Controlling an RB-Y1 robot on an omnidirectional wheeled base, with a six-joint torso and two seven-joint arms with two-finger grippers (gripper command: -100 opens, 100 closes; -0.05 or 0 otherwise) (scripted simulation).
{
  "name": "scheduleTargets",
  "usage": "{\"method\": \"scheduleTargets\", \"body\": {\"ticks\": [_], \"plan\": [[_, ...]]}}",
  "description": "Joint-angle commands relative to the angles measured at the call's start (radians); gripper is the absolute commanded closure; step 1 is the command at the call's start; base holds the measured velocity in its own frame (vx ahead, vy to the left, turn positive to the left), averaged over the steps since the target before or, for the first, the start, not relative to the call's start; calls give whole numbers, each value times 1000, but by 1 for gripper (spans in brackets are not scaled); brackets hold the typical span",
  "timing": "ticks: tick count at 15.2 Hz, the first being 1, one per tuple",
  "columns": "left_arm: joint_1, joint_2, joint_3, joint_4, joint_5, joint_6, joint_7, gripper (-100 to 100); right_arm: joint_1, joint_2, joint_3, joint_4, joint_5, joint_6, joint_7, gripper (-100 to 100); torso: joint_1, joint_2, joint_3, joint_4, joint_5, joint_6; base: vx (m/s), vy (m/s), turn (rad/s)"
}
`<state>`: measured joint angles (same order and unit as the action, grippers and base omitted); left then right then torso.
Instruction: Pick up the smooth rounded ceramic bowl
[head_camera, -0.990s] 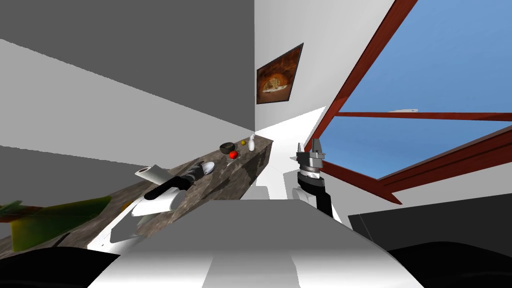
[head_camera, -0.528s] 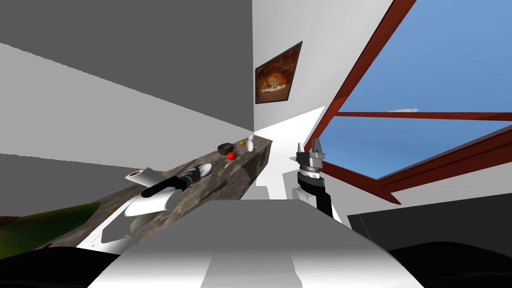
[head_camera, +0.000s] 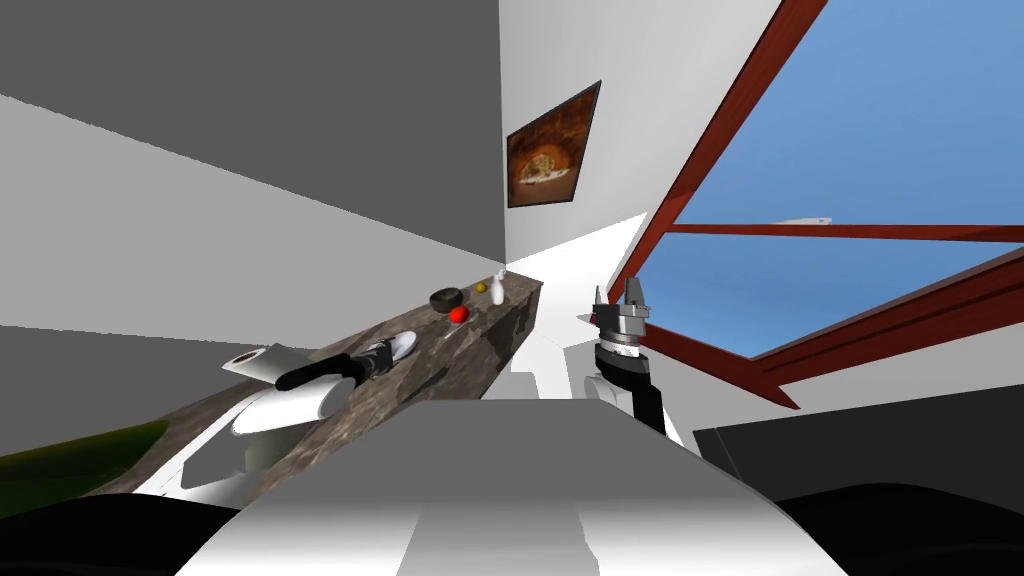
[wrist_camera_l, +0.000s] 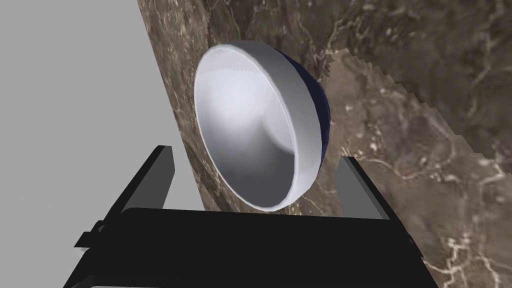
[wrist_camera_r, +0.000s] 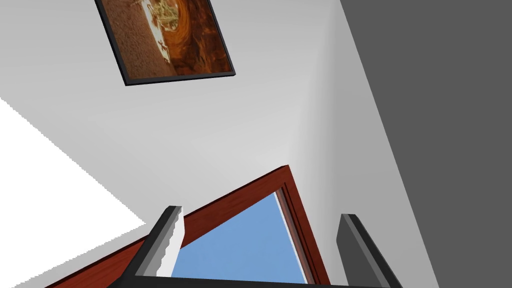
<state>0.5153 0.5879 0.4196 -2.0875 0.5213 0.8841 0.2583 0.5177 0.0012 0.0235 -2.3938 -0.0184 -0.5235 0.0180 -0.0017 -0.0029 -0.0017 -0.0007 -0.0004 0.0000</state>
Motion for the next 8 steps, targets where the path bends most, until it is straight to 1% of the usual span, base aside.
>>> {"method": "scheduleTargets", "body": {"ticks": [1,2,3,4,5,6,7,8], "plan": [[1,15,20,11,22,50,11,-100,0,0,0,0,0,0,0,0,0,0,0,0,0,0,34,-21,-34],[1,15,20,11,22,71,11,-100,0,0,0,0,0,0,0,0,0,0,0,0,0,0,38,-22,-36],[1,15,20,11,22,76,11,-100,0,0,0,0,0,0,0,0,0,0,0,0,0,0,31,-15,-11],[2,27,36,22,40,108,20,-100,0,0,0,0,0,0,0,0,0,0,0,0,0,0,42,-20,-28],[2,27,36,22,40,127,20,-100,0,0,0,0,0,0,0,0,0,0,0,0,0,0,47,-21,-34],[2,27,36,22,40,129,20,-100,0,0,0,0,0,0,0,0,0,0,0,0,0,0,34,-13,-12],[2,39,52,32,57,164,29,-100,0,0,0,0,0,0,0,0,0,0,0,0,0,0,42,-22,-38],[2,39,52,32,57,180,29,-100,0,0,0,0,0,0,0,0,0,0,0,0,0,0,51,-22,-36]]}}
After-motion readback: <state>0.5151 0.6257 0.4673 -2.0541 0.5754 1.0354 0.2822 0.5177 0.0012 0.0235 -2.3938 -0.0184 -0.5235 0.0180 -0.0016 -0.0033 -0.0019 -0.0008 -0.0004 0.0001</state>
